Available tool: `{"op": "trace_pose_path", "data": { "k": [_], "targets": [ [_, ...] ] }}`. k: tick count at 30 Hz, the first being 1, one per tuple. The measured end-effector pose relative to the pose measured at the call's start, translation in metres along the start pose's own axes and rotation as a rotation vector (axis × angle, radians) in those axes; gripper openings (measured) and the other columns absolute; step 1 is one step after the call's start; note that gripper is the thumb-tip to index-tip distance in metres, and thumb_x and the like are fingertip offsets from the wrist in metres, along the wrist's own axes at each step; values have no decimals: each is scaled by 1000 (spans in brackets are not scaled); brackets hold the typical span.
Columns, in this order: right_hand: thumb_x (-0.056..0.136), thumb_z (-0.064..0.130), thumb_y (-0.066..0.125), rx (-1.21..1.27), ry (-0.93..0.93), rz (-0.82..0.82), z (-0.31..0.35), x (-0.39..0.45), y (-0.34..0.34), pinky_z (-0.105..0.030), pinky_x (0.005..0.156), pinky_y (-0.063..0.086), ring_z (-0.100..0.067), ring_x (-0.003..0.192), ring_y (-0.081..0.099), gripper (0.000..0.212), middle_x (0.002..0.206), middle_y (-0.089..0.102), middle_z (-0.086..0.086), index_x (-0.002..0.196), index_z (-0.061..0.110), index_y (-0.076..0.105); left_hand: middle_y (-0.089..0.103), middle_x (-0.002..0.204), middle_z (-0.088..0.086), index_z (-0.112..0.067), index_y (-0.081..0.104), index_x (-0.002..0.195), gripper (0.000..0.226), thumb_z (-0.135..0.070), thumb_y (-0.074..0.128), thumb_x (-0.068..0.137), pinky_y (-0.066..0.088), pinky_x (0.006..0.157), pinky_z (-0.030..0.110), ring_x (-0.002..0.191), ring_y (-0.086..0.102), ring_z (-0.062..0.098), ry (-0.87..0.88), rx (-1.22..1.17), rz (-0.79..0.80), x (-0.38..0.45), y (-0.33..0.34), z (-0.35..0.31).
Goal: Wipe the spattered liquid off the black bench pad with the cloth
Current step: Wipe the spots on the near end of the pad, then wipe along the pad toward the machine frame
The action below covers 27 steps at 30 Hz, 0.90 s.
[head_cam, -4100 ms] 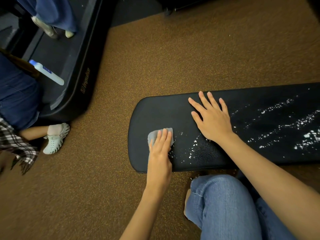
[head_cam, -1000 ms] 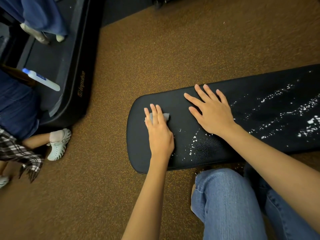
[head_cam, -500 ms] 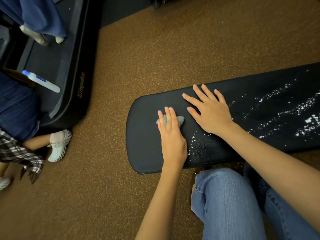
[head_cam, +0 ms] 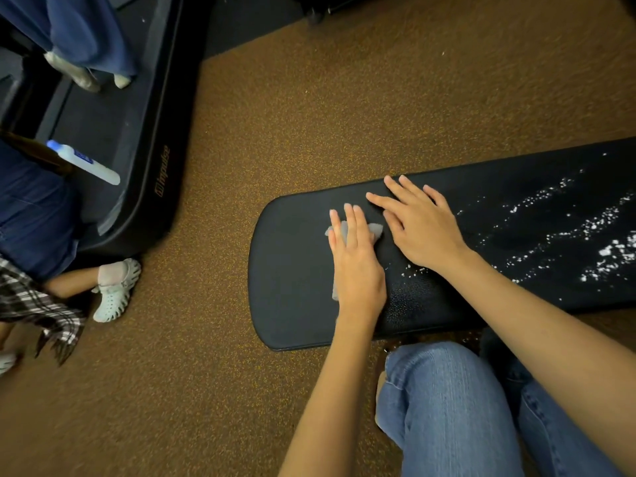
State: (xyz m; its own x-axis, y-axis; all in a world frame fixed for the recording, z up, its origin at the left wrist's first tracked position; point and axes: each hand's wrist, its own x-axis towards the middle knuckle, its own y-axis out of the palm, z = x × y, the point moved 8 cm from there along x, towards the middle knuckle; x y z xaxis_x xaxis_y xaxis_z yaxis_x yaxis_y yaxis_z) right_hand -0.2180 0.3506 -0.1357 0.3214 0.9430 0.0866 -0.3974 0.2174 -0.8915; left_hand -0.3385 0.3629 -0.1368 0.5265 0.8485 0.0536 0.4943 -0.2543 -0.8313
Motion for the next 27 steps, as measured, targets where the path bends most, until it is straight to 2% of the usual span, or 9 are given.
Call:
{"op": "trace_pose_path", "data": {
  "k": [5,9,13,16,17,19,21,24,27],
  "targets": [
    [99,21,43,179,128,-153,-15,2,-29,-41,116,19,-21,142,31,36,147,44,-9,133,22,54,3,167,7,-6,10,158,78,16,32,87,-12,124,35,152,-21,21,37,-54,-12,-66,14,-18],
    [98,21,45,218,85,-218,1,-8,-44,-39,117,17,-15,137,39,33,138,55,-3,126,23,60,14,165,14,-3,21,156,76,17,36,84,-8,125,45,153,-15,33,103,-128,129,-40,31,-49],
    [96,20,47,256,123,-301,-6,-18,-68,-42,114,26,-14,130,47,31,131,60,0,123,24,62,12,166,9,-10,17,158,62,-1,41,101,-8,125,46,153,-15,32,71,-210,127,-7,35,-55],
    [97,20,46,308,176,-340,-20,-26,-81,-47,107,35,-19,126,50,31,129,61,-3,124,21,61,2,166,-11,-25,14,159,57,-25,39,108,-9,124,31,153,-16,15,79,-369,95,-25,22,-41],
    [98,21,45,304,202,-328,-22,-30,-80,-48,108,34,-20,128,48,32,132,59,-5,126,20,60,2,166,-14,-28,15,158,55,-28,37,108,-9,124,28,153,-14,10,70,-372,66,-34,13,-29],
    [99,31,42,250,270,-234,-18,-39,-68,-47,114,26,-23,137,37,39,145,46,-8,136,22,50,14,166,-10,-25,23,157,50,-27,35,108,-5,126,34,154,-4,9,10,-268,-33,-47,-8,4],
    [97,48,36,133,324,-90,-5,-54,-44,-48,116,15,-26,145,18,56,157,25,-12,147,23,32,36,159,-2,-17,34,153,47,-23,35,106,2,127,45,153,17,15,-52,-61,-155,-55,-31,31],
    [90,68,25,-46,315,40,24,-79,-7,-49,117,4,-33,147,-1,82,159,0,-20,153,18,6,51,148,1,-14,42,149,46,-25,36,104,4,126,44,146,36,18,-81,106,-220,-61,-49,51],
    [94,60,30,-118,222,55,42,-87,18,-47,120,4,-38,146,-9,82,157,-12,-24,152,13,-3,49,151,-3,-16,47,147,49,-32,28,104,11,125,47,147,34,17,-79,196,-209,-64,-46,57]
  ]
}}
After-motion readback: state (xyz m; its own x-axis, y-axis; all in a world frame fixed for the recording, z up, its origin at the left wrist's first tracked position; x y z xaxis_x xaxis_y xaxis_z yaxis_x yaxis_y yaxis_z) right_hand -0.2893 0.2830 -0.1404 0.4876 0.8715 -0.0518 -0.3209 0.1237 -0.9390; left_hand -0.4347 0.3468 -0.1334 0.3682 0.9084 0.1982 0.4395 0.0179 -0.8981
